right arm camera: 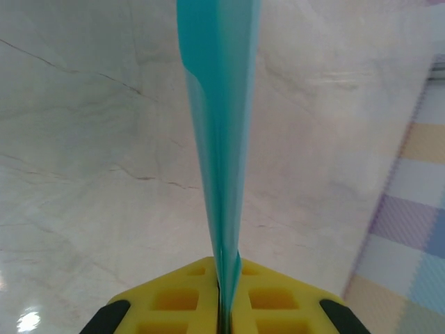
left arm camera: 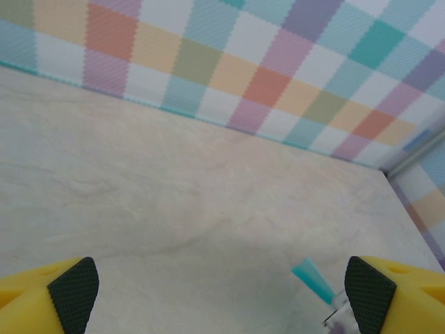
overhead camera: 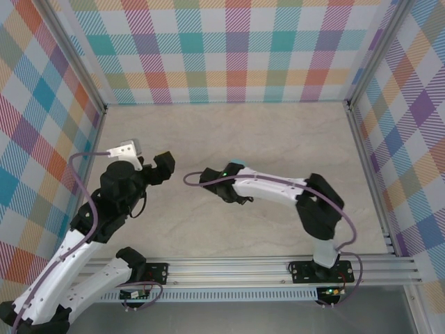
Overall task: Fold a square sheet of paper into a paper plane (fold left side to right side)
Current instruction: Turn over the paper at the center of the table.
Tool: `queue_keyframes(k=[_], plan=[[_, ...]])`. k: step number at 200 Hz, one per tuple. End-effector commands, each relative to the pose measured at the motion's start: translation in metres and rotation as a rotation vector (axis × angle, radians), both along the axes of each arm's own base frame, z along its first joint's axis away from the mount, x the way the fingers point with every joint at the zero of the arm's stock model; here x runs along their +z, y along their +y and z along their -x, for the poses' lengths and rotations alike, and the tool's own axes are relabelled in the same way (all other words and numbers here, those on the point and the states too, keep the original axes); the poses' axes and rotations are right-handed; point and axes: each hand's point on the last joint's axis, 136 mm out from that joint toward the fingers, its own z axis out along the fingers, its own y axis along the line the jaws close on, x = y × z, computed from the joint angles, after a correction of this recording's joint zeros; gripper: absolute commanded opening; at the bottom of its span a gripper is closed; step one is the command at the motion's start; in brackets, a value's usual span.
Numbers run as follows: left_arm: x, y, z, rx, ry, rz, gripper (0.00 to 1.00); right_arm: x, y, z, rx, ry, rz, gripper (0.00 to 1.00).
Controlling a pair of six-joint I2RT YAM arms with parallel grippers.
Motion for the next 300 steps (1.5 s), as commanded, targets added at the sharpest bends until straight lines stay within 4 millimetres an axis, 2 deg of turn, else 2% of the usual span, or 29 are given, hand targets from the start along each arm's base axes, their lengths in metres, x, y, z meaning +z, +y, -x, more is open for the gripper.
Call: queue_keyframes(k=[1,20,62,94,124,166,183,210,223,228,248,260,279,300], plan=[[-0.004,0.022,0.007,0.098,0.004,-0.025,0.94,0.015,-0.007,-0.009,0.046,-0.086,0.239,0.11],[-0.005,0.023,0.009,0.094,0.008,-0.032,0.95,-0.007,0.005,-0.011,0.07,-0.053,0.299,0.12],[-0.01,0.018,0.007,0.076,0.024,-0.045,0.96,-0.037,0.018,-0.009,0.111,-0.008,0.369,0.19],[-0.015,0.013,0.003,0.056,0.037,-0.053,0.96,-0.055,0.021,0.001,0.127,0.061,0.364,0.32],[-0.019,0.005,-0.001,0.029,0.057,-0.06,0.97,-0.058,0.034,0.02,0.146,0.152,0.179,0.49],[-0.025,-0.019,-0.011,-0.054,0.087,-0.034,1.0,-0.03,0.054,0.049,0.181,0.221,-0.189,0.85],[-0.034,-0.032,-0.019,-0.093,0.125,-0.017,1.0,-0.006,0.058,0.058,0.199,0.209,-0.348,0.99],[-0.064,-0.064,-0.037,-0.195,0.215,0.053,1.0,0.03,0.054,0.065,0.199,0.189,-0.597,1.0],[-0.085,-0.085,-0.045,-0.267,0.282,0.093,1.0,0.045,0.049,0.065,0.187,0.192,-0.737,1.0],[-0.087,-0.096,-0.05,-0.302,0.281,0.117,1.0,0.051,0.048,0.065,0.185,0.2,-0.801,1.0],[-0.114,-0.13,-0.061,-0.409,0.356,0.195,0.97,0.075,0.037,0.062,0.16,0.202,-1.051,1.0],[-0.127,-0.147,-0.066,-0.459,0.383,0.251,0.95,0.081,0.026,0.06,0.128,0.207,-1.188,1.0],[-0.157,-0.164,-0.075,-0.492,0.454,0.293,0.92,0.091,0.006,0.056,0.079,0.196,-1.37,1.0],[-0.183,-0.184,-0.081,-0.535,0.513,0.327,0.89,0.09,-0.014,0.053,0.008,0.21,-1.521,1.0]])
